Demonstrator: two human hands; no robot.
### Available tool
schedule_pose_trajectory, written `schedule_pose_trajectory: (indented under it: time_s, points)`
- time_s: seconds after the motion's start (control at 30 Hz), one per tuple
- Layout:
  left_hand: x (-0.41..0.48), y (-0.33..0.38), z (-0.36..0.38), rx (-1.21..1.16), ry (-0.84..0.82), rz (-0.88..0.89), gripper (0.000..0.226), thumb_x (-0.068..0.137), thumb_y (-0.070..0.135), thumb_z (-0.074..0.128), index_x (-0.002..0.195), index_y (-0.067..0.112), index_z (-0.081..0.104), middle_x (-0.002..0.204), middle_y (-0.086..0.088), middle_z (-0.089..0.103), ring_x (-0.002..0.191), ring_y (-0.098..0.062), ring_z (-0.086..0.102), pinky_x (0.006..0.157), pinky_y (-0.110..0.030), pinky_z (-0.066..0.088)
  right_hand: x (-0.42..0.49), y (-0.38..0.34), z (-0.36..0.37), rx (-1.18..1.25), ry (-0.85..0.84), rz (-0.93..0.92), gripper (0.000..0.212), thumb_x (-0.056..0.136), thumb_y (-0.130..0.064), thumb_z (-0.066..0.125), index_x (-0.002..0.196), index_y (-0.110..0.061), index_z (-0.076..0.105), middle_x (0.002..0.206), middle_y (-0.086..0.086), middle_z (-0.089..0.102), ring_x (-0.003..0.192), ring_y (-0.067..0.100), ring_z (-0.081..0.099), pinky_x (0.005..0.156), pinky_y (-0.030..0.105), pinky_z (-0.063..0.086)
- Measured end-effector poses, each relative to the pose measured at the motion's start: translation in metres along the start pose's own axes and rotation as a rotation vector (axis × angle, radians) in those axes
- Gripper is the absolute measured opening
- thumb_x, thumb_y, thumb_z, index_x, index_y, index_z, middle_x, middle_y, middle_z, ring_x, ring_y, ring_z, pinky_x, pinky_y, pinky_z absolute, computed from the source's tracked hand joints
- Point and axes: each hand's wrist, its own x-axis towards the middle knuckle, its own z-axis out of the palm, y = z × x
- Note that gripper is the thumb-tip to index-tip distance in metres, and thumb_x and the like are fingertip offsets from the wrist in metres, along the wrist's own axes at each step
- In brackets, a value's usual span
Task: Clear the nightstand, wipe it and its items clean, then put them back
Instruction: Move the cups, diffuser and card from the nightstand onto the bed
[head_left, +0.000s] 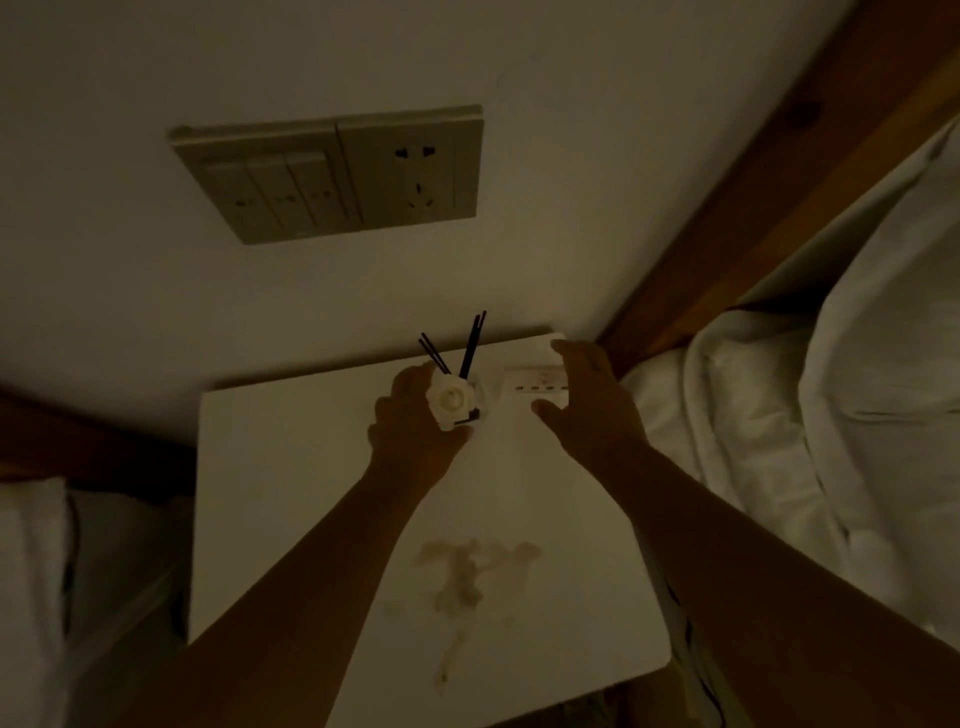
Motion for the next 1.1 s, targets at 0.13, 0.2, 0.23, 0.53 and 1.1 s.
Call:
schedule_pose_trajectory:
  time_s: [0.13,0.2,0.23,0.53,1.1]
  points:
    - [0.004,-0.004,0.015,0.097,0.058,0.079,0.067,0.067,0.038,0.079,0.127,0.031,0.049,0.124,0.006,0.054,0.115,-0.026,0.046,0.092,-0.039,0.036,0.011,-0.001,0.022,0.021,-0.051,0.046,0.048,0.088,-0.029,0.066,0.131,-0.022,0.046,0.134,0.003,0.041,0.113,0.027,0.056,0.089,0.039,0.051]
    - [0.006,-0.006,0.021,0.088,0.076,0.113,0.065,0.069,0.037,0.077,0.127,0.03,0.05,0.124,0.005,0.053,0.115,-0.024,0.045,0.093,-0.039,0.034,0.009,0.0,0.027,-0.008,-0.02,0.031,0.033,0.091,-0.029,0.062,0.121,-0.019,0.051,0.122,0.005,0.044,0.103,0.028,0.056,0.083,0.039,0.051]
    - [0.007,-0.006,0.023,0.107,0.093,0.142,0.062,0.07,0.036,0.076,0.126,0.028,0.052,0.122,0.004,0.054,0.114,-0.025,0.046,0.092,-0.04,0.033,0.007,0.0,0.028,-0.028,-0.006,0.019,0.028,0.092,-0.029,0.06,0.117,-0.018,0.053,0.118,0.006,0.046,0.101,0.028,0.056,0.08,0.038,0.05]
    - [-0.02,-0.035,-0.006,0.013,0.125,0.075,0.056,0.071,0.043,0.077,0.118,0.019,0.058,0.11,-0.002,0.058,0.108,-0.027,0.052,0.087,-0.038,0.032,-0.017,-0.042,0.031,-0.091,-0.092,-0.031,0.024,0.093,-0.036,0.057,0.112,-0.022,0.054,0.105,0.001,0.046,0.091,0.023,0.056,0.075,0.036,0.047]
    - [-0.219,-0.28,-0.202,-0.461,0.597,-0.74,0.071,0.062,0.047,0.083,0.122,0.023,0.054,0.099,0.016,0.059,0.083,0.002,0.058,0.073,-0.017,0.048,-0.128,-0.35,0.183,-0.046,-0.548,-0.687,0.027,0.093,-0.035,0.06,0.116,-0.019,0.059,0.118,0.004,0.051,0.099,0.025,0.06,0.081,0.035,0.049]
